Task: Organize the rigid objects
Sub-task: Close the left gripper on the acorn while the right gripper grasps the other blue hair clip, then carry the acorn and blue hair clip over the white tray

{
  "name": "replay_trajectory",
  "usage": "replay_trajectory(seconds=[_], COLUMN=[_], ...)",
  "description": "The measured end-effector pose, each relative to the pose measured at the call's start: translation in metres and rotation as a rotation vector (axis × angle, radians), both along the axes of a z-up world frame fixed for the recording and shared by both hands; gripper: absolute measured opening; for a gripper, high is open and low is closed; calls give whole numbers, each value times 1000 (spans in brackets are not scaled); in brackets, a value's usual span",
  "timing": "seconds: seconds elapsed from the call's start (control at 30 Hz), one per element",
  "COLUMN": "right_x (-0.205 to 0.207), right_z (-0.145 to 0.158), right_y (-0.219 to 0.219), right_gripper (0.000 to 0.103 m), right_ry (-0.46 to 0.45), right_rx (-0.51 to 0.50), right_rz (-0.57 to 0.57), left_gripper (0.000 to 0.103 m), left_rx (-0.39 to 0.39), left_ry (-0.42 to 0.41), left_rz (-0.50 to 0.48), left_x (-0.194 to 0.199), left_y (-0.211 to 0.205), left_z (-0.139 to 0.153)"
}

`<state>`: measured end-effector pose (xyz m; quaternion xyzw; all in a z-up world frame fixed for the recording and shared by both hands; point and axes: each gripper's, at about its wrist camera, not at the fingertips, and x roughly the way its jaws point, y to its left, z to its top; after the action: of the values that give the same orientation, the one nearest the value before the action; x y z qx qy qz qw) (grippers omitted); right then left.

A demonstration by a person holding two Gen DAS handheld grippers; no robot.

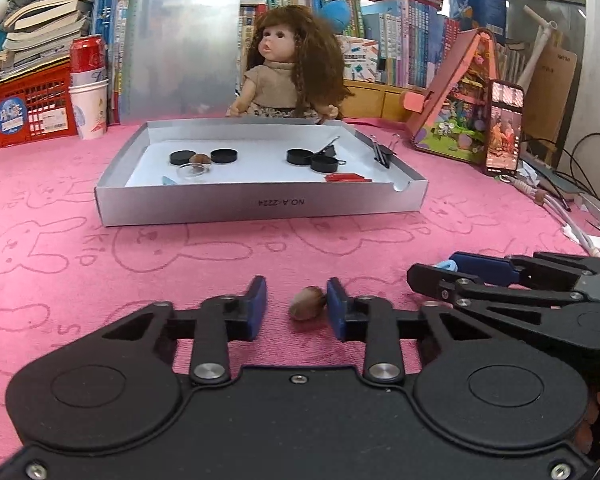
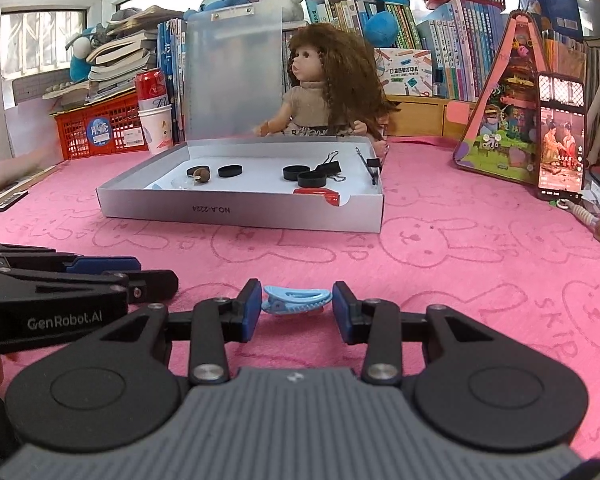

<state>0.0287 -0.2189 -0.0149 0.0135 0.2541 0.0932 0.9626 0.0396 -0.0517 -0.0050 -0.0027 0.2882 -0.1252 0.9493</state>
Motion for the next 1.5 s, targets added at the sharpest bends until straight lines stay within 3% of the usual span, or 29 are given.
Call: replay_trajectory(seconds=[0.3,1.07,1.4,1.5], right_x=[1,5,4,3], right_z=[1,-1,-1,-2], right_y=[2,5,7,7], right_gripper=[44,45,45,45], right_ry=[2,11,5,4], right_rx=[19,70,64,63], right_rz=[-8,-16,-16,-15], left_gripper=[15,15,22,18], left_rx=[12,12,11,23], left_ry=[-32,-50,-22,-27], left_rz=[16,64,30,31], left_x=[-2,-2,-7,-8], left_y=[4,11,2,0], left_z=[6,8,-3,-3])
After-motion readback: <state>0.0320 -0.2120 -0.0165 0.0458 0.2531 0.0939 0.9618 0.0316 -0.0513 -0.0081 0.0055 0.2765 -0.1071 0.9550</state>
